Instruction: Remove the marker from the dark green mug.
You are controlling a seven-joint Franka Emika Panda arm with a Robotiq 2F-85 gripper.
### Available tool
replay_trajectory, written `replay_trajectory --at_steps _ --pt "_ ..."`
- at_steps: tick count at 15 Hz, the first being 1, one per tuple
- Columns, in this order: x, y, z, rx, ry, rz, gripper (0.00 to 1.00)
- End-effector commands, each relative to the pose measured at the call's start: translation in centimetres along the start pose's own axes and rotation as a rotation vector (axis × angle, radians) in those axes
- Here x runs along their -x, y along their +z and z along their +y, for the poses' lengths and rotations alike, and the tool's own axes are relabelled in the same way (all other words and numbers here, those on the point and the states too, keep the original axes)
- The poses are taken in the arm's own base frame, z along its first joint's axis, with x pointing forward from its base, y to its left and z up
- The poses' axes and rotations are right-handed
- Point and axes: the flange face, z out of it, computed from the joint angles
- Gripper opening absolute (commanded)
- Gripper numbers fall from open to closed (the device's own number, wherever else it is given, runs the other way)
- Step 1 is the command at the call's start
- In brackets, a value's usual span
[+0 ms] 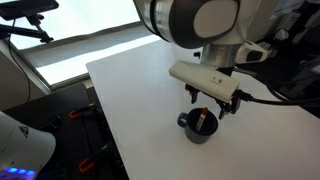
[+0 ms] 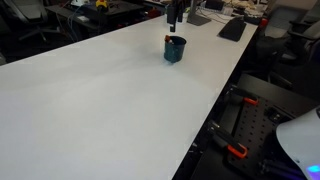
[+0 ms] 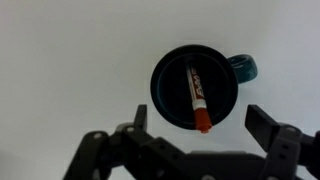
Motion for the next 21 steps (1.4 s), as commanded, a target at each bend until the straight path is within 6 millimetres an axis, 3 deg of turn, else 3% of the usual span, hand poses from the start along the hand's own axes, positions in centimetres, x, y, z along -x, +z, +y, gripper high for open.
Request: replay_trajectory --at_steps 1,4,5,9,11,12,14,16,21 --pt "0.2 -0.1 -0.2 -0.009 -0.007 0.0 1.0" --pt "0.3 0.3 -0.3 -0.031 -0.006 -0.001 1.0" --pt "0.3 0.5 -0.3 -0.038 -0.005 -0.001 0.83" --pt "0.3 0.7 0.0 -0.047 0.004 0.002 0.51" --pt "0.3 0.9 0.2 -0.049 0.007 0.0 0.53" --pt "0.3 1.2 0.2 -0.049 0.006 -0.004 0.65" --pt "0.4 1.9 0.4 -0.051 0.011 -0.015 0.67" --pt "0.5 2.8 0.4 -0.056 0.013 -0.028 0.75" --pt "0.8 4.8 0.2 -0.076 0.012 -0.058 0.65"
